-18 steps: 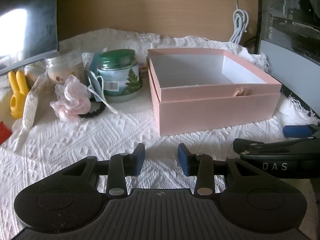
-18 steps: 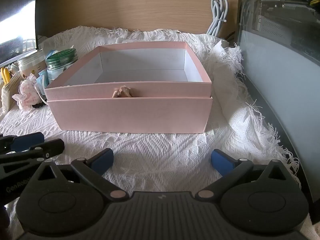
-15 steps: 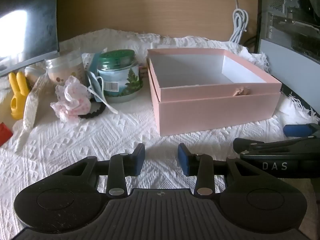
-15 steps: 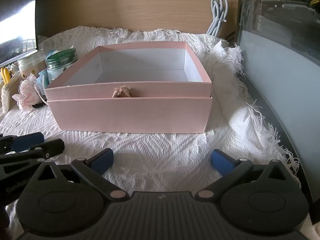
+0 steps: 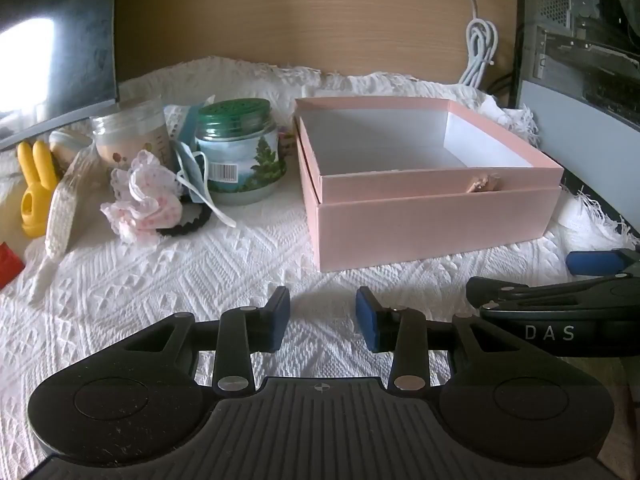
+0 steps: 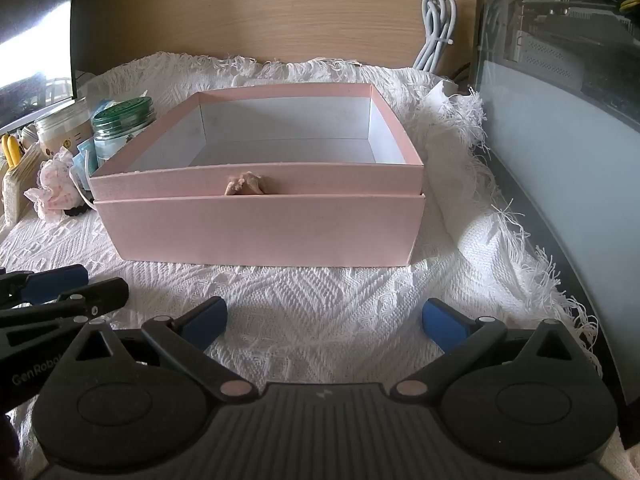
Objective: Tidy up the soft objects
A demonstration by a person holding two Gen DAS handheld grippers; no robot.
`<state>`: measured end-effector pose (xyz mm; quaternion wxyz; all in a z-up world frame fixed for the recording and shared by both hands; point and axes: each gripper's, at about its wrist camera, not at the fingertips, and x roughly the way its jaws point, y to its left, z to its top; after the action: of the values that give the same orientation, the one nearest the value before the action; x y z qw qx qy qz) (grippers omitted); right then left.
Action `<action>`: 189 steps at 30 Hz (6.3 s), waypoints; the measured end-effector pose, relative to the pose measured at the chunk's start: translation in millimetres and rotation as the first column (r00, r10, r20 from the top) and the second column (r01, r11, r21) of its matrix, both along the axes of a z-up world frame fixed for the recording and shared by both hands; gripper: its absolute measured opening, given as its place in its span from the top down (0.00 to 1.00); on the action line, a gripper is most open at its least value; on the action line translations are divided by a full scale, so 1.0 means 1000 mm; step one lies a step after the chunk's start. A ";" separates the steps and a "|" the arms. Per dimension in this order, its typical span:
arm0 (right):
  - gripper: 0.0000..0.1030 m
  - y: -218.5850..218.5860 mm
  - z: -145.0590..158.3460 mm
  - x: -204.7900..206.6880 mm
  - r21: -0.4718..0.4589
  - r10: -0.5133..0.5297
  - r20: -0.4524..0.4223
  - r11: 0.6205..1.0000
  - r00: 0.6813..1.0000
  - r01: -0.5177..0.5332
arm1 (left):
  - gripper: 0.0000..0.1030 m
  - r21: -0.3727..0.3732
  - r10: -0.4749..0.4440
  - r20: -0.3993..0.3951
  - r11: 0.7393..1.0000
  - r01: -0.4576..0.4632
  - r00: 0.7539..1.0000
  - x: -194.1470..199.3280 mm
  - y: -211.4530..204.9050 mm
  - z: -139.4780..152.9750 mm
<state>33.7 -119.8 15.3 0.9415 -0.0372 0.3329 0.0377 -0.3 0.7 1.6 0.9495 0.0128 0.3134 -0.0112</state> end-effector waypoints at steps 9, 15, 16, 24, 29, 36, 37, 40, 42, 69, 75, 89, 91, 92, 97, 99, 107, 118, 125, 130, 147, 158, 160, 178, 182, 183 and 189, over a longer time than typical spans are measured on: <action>0.00 0.000 0.000 0.000 0.000 0.000 0.000 1.000 1.000 0.000 | 0.60 0.000 0.000 0.000 1.000 0.000 1.000 0.000 0.000 0.000; 0.00 0.000 0.000 0.000 0.000 0.000 0.000 1.000 1.000 0.000 | 0.60 -0.001 0.000 0.000 1.000 0.000 1.000 0.000 0.000 0.000; 0.00 0.000 0.000 0.000 0.000 0.000 0.000 1.000 1.000 0.000 | 0.60 -0.002 0.000 0.000 1.000 0.000 1.000 0.000 0.000 0.000; 0.00 0.000 -0.001 0.000 0.001 0.000 0.000 1.000 1.000 0.000 | 0.60 -0.002 0.000 0.000 1.000 0.000 1.000 0.000 0.001 0.000; 0.00 0.000 -0.001 0.000 0.001 0.000 0.000 1.000 1.000 0.000 | 0.60 -0.003 0.000 0.000 1.000 0.000 1.000 0.000 0.000 0.000; 0.00 0.000 -0.001 0.000 0.001 0.000 0.000 1.000 1.000 0.000 | 0.60 -0.002 0.000 0.000 1.000 0.000 1.000 0.000 0.001 0.000; 0.00 0.000 -0.001 0.000 0.001 0.000 0.000 1.000 1.000 0.000 | 0.60 -0.002 0.000 0.000 1.000 0.000 1.000 0.000 0.001 0.000; 0.00 -0.001 -0.001 0.000 0.001 0.000 0.000 1.000 1.000 0.000 | 0.60 -0.003 0.000 0.000 1.000 0.000 1.000 0.000 0.001 0.000; 0.00 0.000 -0.001 0.000 0.001 0.000 0.000 1.000 1.000 0.000 | 0.60 -0.002 0.000 0.000 1.000 0.000 1.000 0.000 0.001 0.000; 0.00 0.000 0.000 0.000 0.001 0.000 0.000 1.000 1.000 0.000 | 0.60 0.010 0.001 0.001 1.000 -0.001 1.000 0.001 0.001 -0.002; 0.00 0.002 -0.004 -0.003 0.001 0.000 0.001 1.000 1.000 0.000 | 0.60 0.029 0.002 0.004 1.000 -0.002 1.000 0.000 0.000 -0.002; 0.00 0.007 0.007 0.010 -0.023 0.020 -0.233 0.999 0.972 -0.026 | 0.62 -0.135 -0.053 -0.037 0.990 0.047 0.998 -0.010 0.143 0.039; 0.00 0.012 0.009 0.015 -0.026 0.026 -0.267 0.999 0.963 -0.034 | 0.62 -0.095 -0.025 -0.041 0.995 0.021 0.999 -0.009 0.188 0.049; 0.00 0.014 0.010 0.019 -0.031 0.038 -0.279 0.998 0.959 -0.048 | 0.62 -0.078 -0.007 -0.053 0.997 0.003 0.999 -0.008 0.217 0.053; 0.08 0.049 0.036 0.019 -0.064 0.012 -0.210 0.998 0.978 -0.026 | 0.64 -0.094 0.052 -0.134 0.993 -0.065 0.990 0.008 0.325 0.058; 0.08 0.072 0.050 0.010 -0.059 0.031 -0.144 0.997 0.989 -0.040 | 0.64 -0.147 0.022 -0.158 0.988 -0.046 0.987 0.019 0.352 0.053; 0.08 0.149 0.076 -0.018 0.009 0.192 -0.098 0.981 0.976 -0.192 | 0.63 -0.249 -0.130 -0.232 0.966 0.071 0.964 0.039 0.362 0.026; 0.08 0.199 0.060 -0.027 0.018 0.276 -0.090 0.961 0.957 -0.275 | 0.47 -0.003 -0.084 -0.206 0.996 0.085 0.975 0.004 0.315 0.022; 0.08 0.207 0.058 -0.038 -0.003 0.318 -0.102 0.947 0.942 -0.320 | 0.41 -0.038 -0.005 -0.209 0.999 -0.003 0.978 0.011 0.316 0.020; 0.08 0.203 0.056 -0.050 -0.023 0.339 -0.103 0.939 0.935 -0.343 | 0.24 -0.101 -0.029 -0.243 0.995 0.004 0.969 0.017 0.319 0.021; 0.08 0.205 0.064 -0.052 -0.083 0.355 -0.021 0.931 0.935 -0.355 | 0.35 -0.015 0.013 -0.233 1.000 -0.017 0.972 0.015 0.311 0.020; 0.21 0.325 0.093 0.003 -0.241 0.596 0.144 0.796 0.790 -0.556 | 0.42 -0.170 0.052 -0.131 0.983 -0.075 0.990 -0.034 0.350 0.051; 0.25 0.358 0.094 0.023 -0.272 0.634 0.149 0.764 0.759 -0.585 | 0.42 -0.195 0.083 -0.115 0.975 -0.105 0.990 -0.041 0.359 0.056; 0.79 0.415 0.145 0.072 -0.131 0.723 0.121 0.691 0.680 -0.711 | 0.42 -0.229 0.245 0.003 0.944 -0.238 0.970 -0.047 0.420 0.113; 0.79 0.366 0.208 0.050 -0.144 0.696 0.247 0.715 0.674 -0.685 | 0.42 -0.219 0.173 0.082 0.964 -0.151 0.982 -0.021 0.399 0.151; 0.79 0.352 0.221 0.048 -0.148 0.683 0.270 0.726 0.679 -0.672 | 0.42 -0.222 0.142 0.101 0.968 -0.117 0.985 -0.012 0.389 0.160; 0.81 0.239 0.281 0.042 -0.218 0.535 0.377 0.844 0.756 -0.489 | 0.42 -0.238 -0.111 0.176 0.959 0.151 0.978 0.038 0.302 0.200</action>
<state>75.5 119.3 296.0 0.9407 -0.1841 0.0990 0.2673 37.9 303.0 202.0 0.9628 -0.0852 0.2303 -0.1126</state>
